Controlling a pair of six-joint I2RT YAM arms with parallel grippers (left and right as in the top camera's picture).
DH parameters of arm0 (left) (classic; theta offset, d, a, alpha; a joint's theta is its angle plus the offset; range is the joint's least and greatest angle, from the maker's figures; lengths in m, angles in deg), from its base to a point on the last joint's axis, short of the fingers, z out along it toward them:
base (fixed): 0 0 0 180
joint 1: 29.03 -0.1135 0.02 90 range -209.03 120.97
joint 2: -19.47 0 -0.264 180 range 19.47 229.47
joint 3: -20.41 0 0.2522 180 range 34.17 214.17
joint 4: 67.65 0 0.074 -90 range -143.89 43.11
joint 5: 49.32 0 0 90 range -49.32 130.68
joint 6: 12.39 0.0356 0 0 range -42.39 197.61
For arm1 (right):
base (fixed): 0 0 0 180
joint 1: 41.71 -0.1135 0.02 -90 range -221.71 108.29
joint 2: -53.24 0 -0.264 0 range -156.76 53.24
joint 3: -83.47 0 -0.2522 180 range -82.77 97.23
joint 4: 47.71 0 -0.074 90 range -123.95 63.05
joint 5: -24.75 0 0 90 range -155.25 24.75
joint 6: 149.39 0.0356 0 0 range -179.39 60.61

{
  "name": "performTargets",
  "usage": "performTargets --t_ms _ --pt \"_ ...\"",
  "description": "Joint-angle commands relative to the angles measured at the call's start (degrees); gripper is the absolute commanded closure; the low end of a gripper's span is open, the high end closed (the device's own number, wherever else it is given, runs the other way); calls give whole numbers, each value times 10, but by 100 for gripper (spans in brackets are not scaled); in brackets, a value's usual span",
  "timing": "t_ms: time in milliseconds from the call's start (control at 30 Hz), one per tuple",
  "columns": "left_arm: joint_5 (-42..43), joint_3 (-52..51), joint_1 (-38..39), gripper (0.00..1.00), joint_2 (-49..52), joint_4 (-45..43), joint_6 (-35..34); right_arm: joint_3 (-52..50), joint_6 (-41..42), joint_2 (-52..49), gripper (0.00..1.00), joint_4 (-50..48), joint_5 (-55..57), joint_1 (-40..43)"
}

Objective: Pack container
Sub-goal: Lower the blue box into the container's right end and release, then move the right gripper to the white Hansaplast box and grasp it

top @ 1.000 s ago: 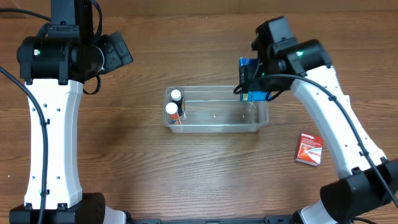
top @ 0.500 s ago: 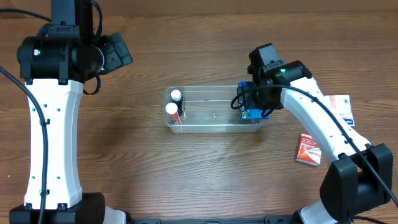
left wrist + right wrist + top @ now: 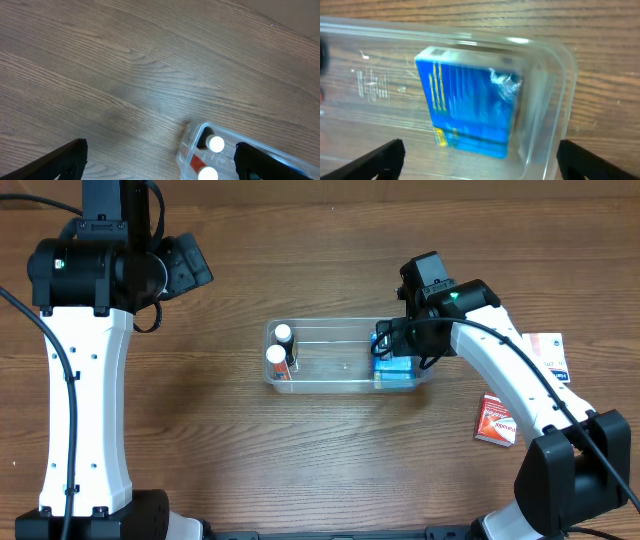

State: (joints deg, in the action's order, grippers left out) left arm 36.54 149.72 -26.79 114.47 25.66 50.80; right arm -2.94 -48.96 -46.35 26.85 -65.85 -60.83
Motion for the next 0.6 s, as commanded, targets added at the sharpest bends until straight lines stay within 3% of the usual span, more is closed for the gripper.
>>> performTargets --t_ms 0,133,233,333,467,567 --pt "-7 4 -1 5 2 0 11 -3 0 -3 0 -5 5 1" --pt "-7 4 -1 5 2 0 11 16 5 3 0 -20 23 3" --pt "-7 4 -1 5 2 0 11 124 18 52 0 -3 133 51" --pt "-7 4 -1 5 2 0 11 189 -44 77 0 11 138 184" --pt "-7 4 -1 5 2 0 11 188 -132 41 0 93 65 368" --pt "-7 4 -1 5 2 0 11 188 -256 -2 0 135 -5 429"
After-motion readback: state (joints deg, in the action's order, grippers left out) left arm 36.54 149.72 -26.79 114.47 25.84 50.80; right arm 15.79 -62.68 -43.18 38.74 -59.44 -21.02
